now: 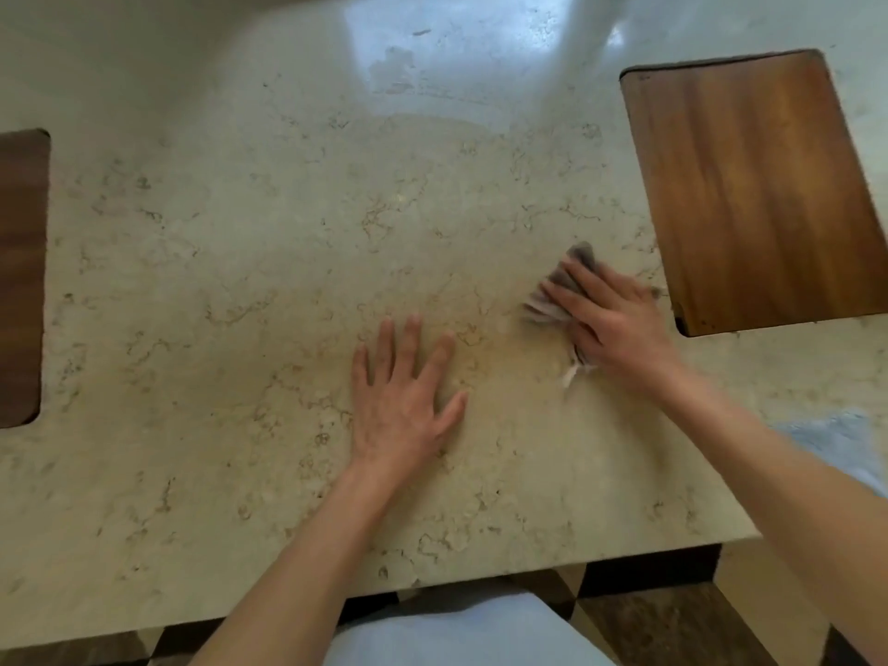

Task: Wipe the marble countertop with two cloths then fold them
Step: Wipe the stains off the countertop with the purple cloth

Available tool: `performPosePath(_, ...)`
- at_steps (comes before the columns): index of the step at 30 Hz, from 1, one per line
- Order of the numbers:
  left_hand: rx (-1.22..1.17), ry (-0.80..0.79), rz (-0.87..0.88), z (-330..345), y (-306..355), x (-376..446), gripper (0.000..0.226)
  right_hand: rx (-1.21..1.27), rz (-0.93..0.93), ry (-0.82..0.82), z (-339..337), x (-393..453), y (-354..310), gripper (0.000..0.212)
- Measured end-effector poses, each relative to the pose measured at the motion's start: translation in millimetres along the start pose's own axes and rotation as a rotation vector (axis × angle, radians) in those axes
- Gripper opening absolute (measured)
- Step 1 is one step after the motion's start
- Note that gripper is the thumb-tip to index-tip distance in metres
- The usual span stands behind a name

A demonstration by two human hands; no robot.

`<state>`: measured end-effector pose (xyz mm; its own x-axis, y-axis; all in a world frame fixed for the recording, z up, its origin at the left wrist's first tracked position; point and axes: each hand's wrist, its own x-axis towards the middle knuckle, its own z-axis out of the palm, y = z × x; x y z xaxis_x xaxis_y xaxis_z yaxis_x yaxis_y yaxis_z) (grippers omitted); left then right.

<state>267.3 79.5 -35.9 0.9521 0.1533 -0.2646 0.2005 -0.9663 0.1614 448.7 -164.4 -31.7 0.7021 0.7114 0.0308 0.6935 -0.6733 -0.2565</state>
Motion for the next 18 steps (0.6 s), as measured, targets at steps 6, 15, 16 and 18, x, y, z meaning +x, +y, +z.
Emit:
performPosePath(6,-0.017,-0.007,-0.007,1,-1,0,0.074,0.041,0.409,0.074,6,43,-20,0.047)
performPosePath(15,-0.029,-0.042,-0.023,-7,1,-3,0.074,0.007,-0.308,-0.154,26,-162,-117,0.054)
performPosePath(16,-0.026,-0.054,-0.026,-9,2,-3,0.073,-0.016,-0.311,-0.180,25,-160,-105,0.058)
performPosePath(18,-0.030,-0.084,-0.035,-13,4,-3,0.072,-0.021,-0.144,-0.141,23,-143,-85,0.058)
